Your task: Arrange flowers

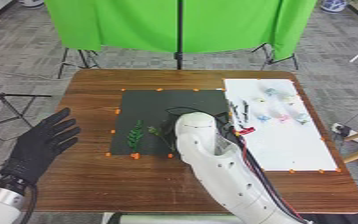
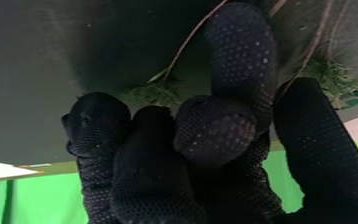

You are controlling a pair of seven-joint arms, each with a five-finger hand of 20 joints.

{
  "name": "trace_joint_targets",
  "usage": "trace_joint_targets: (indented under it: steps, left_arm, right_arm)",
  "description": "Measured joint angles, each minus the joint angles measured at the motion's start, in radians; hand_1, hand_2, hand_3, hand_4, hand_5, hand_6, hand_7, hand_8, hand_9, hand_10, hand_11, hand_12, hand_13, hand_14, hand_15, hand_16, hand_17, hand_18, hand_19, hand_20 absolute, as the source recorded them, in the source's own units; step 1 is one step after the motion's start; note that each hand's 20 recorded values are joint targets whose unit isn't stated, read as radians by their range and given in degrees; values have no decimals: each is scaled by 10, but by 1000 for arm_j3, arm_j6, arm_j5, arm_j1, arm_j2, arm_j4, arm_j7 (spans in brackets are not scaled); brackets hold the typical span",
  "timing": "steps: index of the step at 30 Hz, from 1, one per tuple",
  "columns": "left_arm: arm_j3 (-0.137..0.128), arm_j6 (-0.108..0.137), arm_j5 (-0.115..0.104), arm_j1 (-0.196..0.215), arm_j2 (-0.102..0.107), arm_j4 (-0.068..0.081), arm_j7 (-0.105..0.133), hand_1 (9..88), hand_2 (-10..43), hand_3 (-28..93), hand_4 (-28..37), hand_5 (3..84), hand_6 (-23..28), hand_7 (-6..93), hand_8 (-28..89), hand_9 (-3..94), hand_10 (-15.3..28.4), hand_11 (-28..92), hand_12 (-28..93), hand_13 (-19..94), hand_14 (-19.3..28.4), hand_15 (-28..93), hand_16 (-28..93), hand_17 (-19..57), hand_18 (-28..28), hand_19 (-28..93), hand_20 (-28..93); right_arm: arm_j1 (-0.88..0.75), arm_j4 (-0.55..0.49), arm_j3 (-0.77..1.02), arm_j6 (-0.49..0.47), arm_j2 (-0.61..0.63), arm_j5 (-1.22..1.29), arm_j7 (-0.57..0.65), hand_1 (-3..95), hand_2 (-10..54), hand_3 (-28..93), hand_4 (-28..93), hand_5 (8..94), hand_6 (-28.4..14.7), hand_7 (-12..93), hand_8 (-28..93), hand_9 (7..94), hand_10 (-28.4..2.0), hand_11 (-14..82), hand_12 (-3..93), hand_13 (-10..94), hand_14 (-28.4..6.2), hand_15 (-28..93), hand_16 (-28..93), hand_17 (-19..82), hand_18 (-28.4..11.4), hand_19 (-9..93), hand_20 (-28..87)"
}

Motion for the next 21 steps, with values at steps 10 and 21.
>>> trace_joint_targets:
  steps: [10, 21]
  left_arm:
    - [3, -1, 0, -3, 0, 0, -4, 238, -33, 692, -283, 265, 20, 207, -117, 227, 107, 227, 158, 166, 132, 336, -11, -117, 188, 403, 78]
    - [2, 0, 0, 1, -2, 0, 0, 239, -34, 691, -283, 264, 20, 207, -117, 227, 107, 226, 158, 166, 132, 336, -11, -117, 187, 403, 77]
  right_arm:
    - [-15, -11, 14, -1, -14, 10, 0, 184, 137, 774, -241, 937, 0, 431, -94, 937, -76, 624, 208, 937, -34, 822, 249, 571, -235, 932, 453]
    - [-13, -50, 48, 0, -15, 8, -9, 120, 101, 729, -269, 937, -1, 416, -94, 937, -74, 623, 210, 937, -35, 823, 253, 572, -234, 932, 458]
